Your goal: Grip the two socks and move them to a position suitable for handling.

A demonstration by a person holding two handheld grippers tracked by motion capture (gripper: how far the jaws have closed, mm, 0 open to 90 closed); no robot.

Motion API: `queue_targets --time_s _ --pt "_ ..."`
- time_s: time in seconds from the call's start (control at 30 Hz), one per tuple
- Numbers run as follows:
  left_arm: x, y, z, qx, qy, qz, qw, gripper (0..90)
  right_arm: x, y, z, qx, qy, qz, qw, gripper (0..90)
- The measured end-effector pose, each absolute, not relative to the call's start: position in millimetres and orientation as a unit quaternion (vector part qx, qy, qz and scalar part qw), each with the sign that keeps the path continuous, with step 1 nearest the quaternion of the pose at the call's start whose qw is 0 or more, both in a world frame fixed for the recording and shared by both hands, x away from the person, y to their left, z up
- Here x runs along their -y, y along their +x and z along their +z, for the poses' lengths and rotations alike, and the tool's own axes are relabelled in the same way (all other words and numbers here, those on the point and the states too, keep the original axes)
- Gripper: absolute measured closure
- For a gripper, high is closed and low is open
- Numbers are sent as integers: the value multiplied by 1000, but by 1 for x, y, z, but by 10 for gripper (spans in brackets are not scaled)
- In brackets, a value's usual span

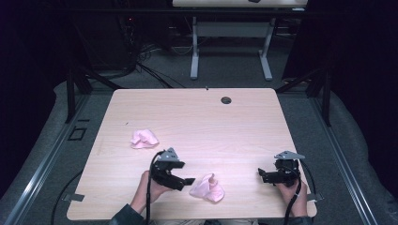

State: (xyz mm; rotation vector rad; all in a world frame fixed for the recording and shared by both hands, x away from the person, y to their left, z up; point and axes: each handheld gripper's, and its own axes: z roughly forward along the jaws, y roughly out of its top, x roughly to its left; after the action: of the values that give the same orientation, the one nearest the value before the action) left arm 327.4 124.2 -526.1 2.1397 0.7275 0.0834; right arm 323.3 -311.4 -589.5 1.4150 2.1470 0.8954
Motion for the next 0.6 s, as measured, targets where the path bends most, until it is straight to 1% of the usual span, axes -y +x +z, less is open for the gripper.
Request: queue_targets --time_s 0.03,0.13,0.17,0.2,0.23,0.3,0.33,0.37,0.4,0.43,0.53,0.57,0.6 --pt "-124 327 -526 -291 856 33 426 162 311 323 -590 -771 508 322 208 0" --pt "-151 347 -519 -330 838 70 428 148 312 323 -589 -772 508 321 207 0" --pt "-162 354 -517 -346 830 85 429 136 312 323 -589 -772 508 321 207 0" --pt "-182 371 -516 -382 815 95 426 96 312 323 -589 -772 508 320 207 0" --pt "-182 371 -516 -382 815 95 426 69 312 323 -589 -772 508 320 207 0" --pt "-200 386 -516 -417 801 111 415 60 312 323 -589 -772 508 321 208 0" --pt "-215 401 -516 -448 787 124 405 24 312 323 -589 -772 508 321 208 0" --pt "-215 401 -516 -448 787 124 405 20 312 323 -589 -772 508 321 208 0" --pt "-228 415 -517 -474 776 131 395 12 312 323 -589 -772 508 320 208 0" --pt "-233 421 -519 -485 770 135 393 2 311 323 -590 -771 509 322 208 0" --pt "-239 431 -523 -501 764 148 378 6 312 323 -589 -772 508 320 208 0" --pt "-242 437 -527 -507 764 145 373 13 312 323 -589 -772 508 320 208 0" --pt "-245 445 -535 -523 759 140 362 56 312 323 -589 -772 508 320 208 0"
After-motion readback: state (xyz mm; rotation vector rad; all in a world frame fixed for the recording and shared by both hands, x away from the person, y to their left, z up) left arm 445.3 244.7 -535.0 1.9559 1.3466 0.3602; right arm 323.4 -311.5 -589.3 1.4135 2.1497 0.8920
